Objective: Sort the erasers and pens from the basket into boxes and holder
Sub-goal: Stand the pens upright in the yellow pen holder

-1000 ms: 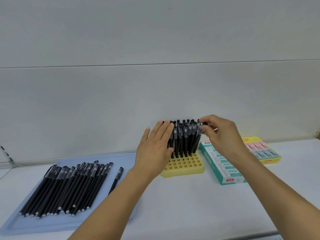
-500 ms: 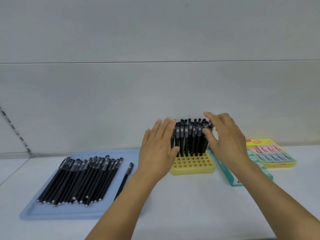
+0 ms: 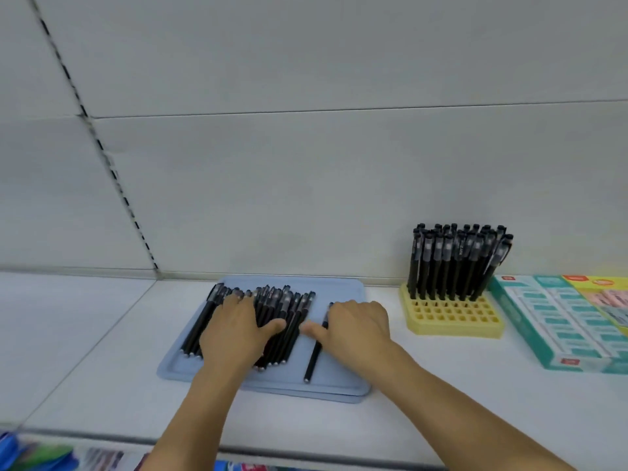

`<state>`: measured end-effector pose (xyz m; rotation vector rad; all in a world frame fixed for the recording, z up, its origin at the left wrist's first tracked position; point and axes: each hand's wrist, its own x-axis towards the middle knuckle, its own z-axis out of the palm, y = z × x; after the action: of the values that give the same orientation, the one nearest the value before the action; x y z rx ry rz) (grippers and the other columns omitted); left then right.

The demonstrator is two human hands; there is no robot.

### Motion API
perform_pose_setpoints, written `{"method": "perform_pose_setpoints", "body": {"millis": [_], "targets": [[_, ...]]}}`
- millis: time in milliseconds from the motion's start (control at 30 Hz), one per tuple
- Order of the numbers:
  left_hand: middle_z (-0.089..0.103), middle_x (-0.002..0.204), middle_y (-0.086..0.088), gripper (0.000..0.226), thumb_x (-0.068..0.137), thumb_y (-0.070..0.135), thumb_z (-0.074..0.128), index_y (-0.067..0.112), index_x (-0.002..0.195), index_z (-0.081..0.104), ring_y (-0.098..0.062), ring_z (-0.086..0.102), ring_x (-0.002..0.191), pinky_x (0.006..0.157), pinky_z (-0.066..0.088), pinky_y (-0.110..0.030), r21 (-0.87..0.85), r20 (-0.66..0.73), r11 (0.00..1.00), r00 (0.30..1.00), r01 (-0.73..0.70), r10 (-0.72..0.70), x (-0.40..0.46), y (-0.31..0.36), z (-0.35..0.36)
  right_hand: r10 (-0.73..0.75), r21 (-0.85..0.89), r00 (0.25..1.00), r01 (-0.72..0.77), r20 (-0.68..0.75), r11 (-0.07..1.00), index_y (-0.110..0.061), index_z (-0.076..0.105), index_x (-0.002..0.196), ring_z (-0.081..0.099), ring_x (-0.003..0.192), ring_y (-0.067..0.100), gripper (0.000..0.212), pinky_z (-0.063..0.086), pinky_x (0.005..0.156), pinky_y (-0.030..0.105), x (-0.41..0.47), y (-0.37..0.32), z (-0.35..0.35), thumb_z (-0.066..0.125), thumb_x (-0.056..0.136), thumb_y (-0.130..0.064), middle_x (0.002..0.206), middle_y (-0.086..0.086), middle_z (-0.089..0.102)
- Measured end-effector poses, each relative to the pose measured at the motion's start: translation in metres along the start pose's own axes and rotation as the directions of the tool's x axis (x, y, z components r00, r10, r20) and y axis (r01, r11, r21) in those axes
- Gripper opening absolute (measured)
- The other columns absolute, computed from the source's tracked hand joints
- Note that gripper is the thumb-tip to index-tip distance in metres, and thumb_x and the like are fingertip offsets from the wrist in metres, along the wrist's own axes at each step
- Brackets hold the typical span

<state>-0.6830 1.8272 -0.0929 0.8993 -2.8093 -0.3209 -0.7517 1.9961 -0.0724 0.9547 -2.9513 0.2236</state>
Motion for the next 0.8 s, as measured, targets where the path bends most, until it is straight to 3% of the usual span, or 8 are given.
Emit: {"method": "perform_pose_setpoints", "body": {"millis": [67,133,233,367,500,600,667,800], "targets": [[0.06,0.087,-0.002,0.047,0.078,0.062,0.066,0.017,0.079,0.055,-0.021,0.061,0.076,0.06,0.046,-0.03,-0.073,0.038,0.997,0.999,0.007,-0.004,0.007,-0.003,-0.004,0.041,0.018,0.997,-0.042,0.061,0.999,-0.02,0.035,0.063,0.054,0.074,0.025,0.052,0.03,0.065,0.032,0.007,-0.006,0.002,0.043,0.092,-0.062,0.069,-0.002,0.049],[0.06,0.071,-0.002,0.042,0.079,0.051,0.072,0.017,0.071,0.049,-0.02,0.055,0.063,0.059,0.042,-0.029,-0.11,0.067,0.994,0.998,0.004,0.003,0.012,-0.005,-0.011,0.086,0.066,0.992,-0.092,0.089,0.994,-0.02,0.032,0.064,0.057,0.08,0.025,0.042,0.03,0.062,0.029,0.012,-0.007,0.003,0.05,0.093,-0.044,0.072,-0.001,0.049],[0.062,0.064,-0.005,0.032,0.08,0.037,0.075,0.017,0.067,0.053,-0.018,0.053,0.05,0.061,0.049,-0.028,-0.112,0.116,0.994,0.993,0.007,0.006,0.018,-0.005,-0.023,0.16,0.174,0.979,-0.181,0.124,0.968,-0.019,0.033,0.064,0.044,0.058,0.017,0.031,0.025,0.051,0.026,0.015,-0.003,0.004,0.052,0.088,-0.027,0.064,-0.005,0.04],[0.065,0.07,-0.007,0.03,0.074,0.032,0.077,0.011,0.074,0.055,-0.02,0.057,0.056,0.064,0.054,-0.032,-0.119,0.25,0.991,0.968,0.06,-0.028,0.029,-0.001,-0.029,0.195,0.446,0.974,-0.225,0.112,0.866,-0.017,0.035,0.061,0.035,0.052,0.018,0.036,0.027,0.052,0.028,0.009,0.006,0.001,0.051,0.091,-0.03,0.056,-0.002,0.038],[0.041,0.057,0.0,0.043,0.076,0.03,0.074,0.015,0.063,0.036,-0.016,0.042,0.052,0.051,0.034,-0.024,-0.085,0.288,0.996,0.958,0.02,0.005,0.033,0.007,-0.03,0.234,0.698,0.972,-0.165,-0.004,0.697,-0.007,0.056,0.073,0.06,0.058,0.018,0.03,0.044,0.057,0.028,-0.003,0.024,-0.014,0.057,0.092,-0.031,0.071,0.008,0.067],[0.037,0.051,0.001,0.043,0.085,0.026,0.067,0.014,0.061,0.034,-0.016,0.037,0.047,0.05,0.029,-0.023,-0.063,0.225,0.998,0.974,-0.013,0.027,0.031,0.007,-0.029,0.237,0.785,0.97,-0.108,-0.05,0.61,-0.007,0.059,0.08,0.063,0.052,0.009,0.018,0.05,0.053,0.03,-0.015,0.043,-0.027,0.06,0.093,-0.02,0.074,0.01,0.069],[0.052,0.054,0.0,0.036,0.09,0.029,0.063,0.011,0.062,0.049,-0.018,0.049,0.051,0.051,0.033,-0.025,-0.1,0.116,0.994,0.992,-0.044,0.056,0.028,0.008,-0.032,0.256,0.813,0.963,-0.079,-0.088,0.577,-0.008,0.059,0.081,0.064,0.055,0.01,0.013,0.055,0.058,0.036,-0.024,0.06,-0.032,0.061,0.092,-0.015,0.072,0.009,0.068],[0.067,0.069,0.0,0.021,0.095,0.028,0.059,0.016,0.079,0.066,-0.018,0.062,0.068,0.059,0.042,-0.028,-0.476,-0.151,0.855,0.977,-0.204,0.149,0.008,0.033,-0.042,0.437,0.835,0.868,-0.05,-0.235,0.548,-0.016,0.059,0.082,0.068,0.065,0.014,0.011,0.058,0.068,0.038,-0.047,0.115,-0.04,0.063,0.092,-0.016,0.076,0.008,0.069]]}}
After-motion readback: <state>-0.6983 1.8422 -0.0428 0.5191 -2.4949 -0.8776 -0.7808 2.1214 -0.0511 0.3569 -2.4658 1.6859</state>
